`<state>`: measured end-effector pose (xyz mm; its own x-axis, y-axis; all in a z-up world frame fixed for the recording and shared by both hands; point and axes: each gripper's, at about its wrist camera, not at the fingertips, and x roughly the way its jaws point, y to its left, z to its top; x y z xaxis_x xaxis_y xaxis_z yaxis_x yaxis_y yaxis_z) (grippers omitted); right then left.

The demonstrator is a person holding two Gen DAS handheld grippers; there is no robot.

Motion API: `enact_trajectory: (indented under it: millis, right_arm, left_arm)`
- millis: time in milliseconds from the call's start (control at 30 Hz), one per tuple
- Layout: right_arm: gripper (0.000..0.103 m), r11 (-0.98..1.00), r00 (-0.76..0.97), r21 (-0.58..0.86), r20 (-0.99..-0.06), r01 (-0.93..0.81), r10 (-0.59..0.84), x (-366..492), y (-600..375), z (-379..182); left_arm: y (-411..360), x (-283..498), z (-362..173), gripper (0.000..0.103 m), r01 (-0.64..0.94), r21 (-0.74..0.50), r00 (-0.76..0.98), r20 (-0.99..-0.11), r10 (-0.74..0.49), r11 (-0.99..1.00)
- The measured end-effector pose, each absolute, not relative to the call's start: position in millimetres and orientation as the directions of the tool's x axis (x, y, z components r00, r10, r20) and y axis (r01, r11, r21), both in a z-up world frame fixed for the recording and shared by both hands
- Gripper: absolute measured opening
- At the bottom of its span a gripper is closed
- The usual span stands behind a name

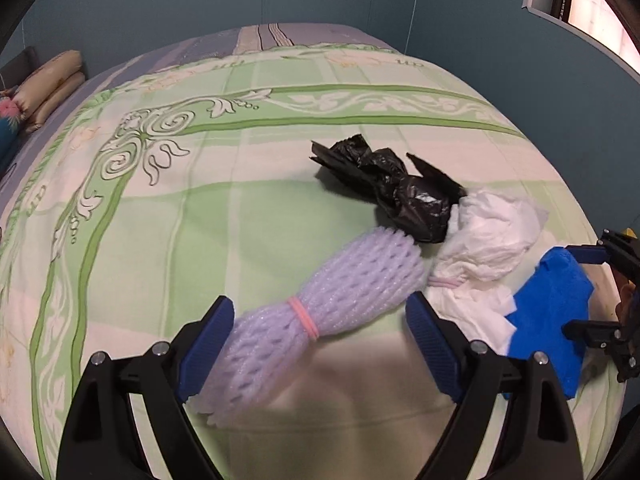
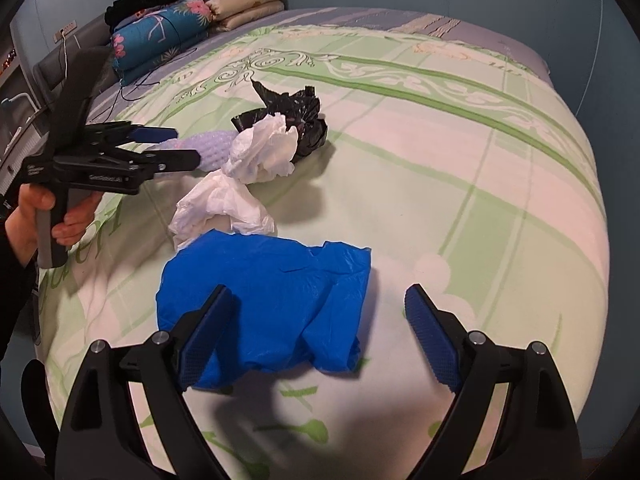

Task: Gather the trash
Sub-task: 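Grasp the purple foam net with the left tool while the right tool grasps the blue glove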

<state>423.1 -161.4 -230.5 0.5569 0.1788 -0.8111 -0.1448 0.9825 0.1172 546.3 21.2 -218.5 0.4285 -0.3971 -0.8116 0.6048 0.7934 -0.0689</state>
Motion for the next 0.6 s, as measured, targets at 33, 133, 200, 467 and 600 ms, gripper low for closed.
enact_trajectory:
  millis: [33,133,200,467,600]
  right_arm:
    - [0.084,0.982,0.555,0.118,-0.812,-0.147,0.181,424.4,-160.4,-231.4]
    - [0.084,0.981,0.544,0.118,-0.819,-0.156,0.185,429.2,-156.7,-236.3]
    - [0.084,0.981,0.543,0.110,-0.820,-0.159,0.180,430.2,-153.2,-238.5]
    - [0.038,0.980,0.551,0.060,-0.819,-0.190,0.157,428.9,-136.9,-232.2]
    - [0.012,0.977,0.559,0.049,-0.814,-0.206,0.158,422.3,-131.1,-225.0]
  left_arm:
    - [20.4,549.3,-221.3,0.083,0.607,-0.085,0.415,-0.814,-0.406,0.790]
    - [16.9,546.7,-228.6,0.078,0.622,-0.076,0.408,-0.818,-0.406,0.780]
    - [12.6,541.0,-234.0,0.072,0.634,-0.036,0.418,-0.824,-0.382,0.773]
    - [22.7,534.7,-230.6,0.041,0.602,-0.016,0.452,-0.817,-0.358,0.798]
    - [26.4,528.5,-225.7,0.037,0.590,0.003,0.467,-0.817,-0.338,0.807]
